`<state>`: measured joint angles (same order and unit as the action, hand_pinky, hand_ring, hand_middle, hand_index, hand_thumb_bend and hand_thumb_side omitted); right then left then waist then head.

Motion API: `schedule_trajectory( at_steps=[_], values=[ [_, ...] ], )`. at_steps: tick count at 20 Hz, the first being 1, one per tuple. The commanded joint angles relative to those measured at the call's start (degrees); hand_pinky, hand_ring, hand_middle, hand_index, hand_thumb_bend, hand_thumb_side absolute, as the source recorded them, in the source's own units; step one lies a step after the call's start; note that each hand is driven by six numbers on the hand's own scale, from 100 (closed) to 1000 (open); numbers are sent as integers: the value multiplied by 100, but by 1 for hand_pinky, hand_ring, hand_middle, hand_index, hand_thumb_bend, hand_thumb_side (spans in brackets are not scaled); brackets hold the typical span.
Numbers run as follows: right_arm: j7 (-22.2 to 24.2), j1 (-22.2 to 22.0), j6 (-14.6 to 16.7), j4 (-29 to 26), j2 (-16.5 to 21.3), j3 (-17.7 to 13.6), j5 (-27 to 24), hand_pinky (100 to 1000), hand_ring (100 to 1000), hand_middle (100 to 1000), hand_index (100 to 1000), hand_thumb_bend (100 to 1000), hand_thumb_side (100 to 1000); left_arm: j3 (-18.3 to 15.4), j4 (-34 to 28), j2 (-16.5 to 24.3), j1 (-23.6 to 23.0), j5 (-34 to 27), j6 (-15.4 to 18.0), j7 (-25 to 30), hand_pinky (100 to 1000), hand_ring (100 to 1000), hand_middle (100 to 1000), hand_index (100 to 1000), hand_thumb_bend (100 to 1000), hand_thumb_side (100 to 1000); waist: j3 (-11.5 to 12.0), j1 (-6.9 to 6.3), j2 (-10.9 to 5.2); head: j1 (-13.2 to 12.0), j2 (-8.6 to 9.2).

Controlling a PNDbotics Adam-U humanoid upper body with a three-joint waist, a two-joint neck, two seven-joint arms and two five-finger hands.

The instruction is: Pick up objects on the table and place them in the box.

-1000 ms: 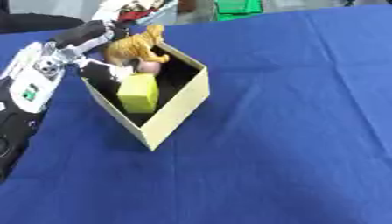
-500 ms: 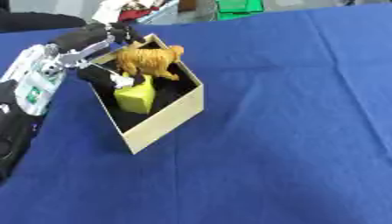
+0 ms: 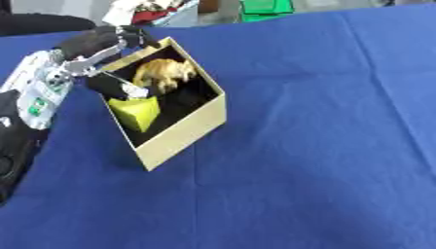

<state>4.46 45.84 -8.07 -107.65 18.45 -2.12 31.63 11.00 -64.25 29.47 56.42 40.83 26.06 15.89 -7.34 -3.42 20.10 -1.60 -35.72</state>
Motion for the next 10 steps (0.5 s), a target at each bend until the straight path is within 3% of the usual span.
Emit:
schedule_trajectory(
  at_steps=[1, 5, 10],
  values=[
    [8, 59, 4, -126, 44, -48, -9, 893, 960, 776, 885, 100, 686, -105, -240, 138, 76, -235, -73, -2, 744, 777, 791, 867, 449, 616, 20, 27, -181, 15, -26],
    [20, 65, 9, -119, 34, -41, 18, 892, 960, 776, 885, 100, 685, -187, -596, 172, 46, -638, -234, -23, 737, 764, 783, 867, 380, 594, 49, 53, -206, 32, -73],
    [14, 43, 8, -94, 59, -55, 45, 893, 959, 777, 884, 100, 685, -495, -1662, 278, -194, -1686, -851, -504, 724, 729, 757, 858, 308, 542, 157, 96, -249, 93, -166]
  ],
)
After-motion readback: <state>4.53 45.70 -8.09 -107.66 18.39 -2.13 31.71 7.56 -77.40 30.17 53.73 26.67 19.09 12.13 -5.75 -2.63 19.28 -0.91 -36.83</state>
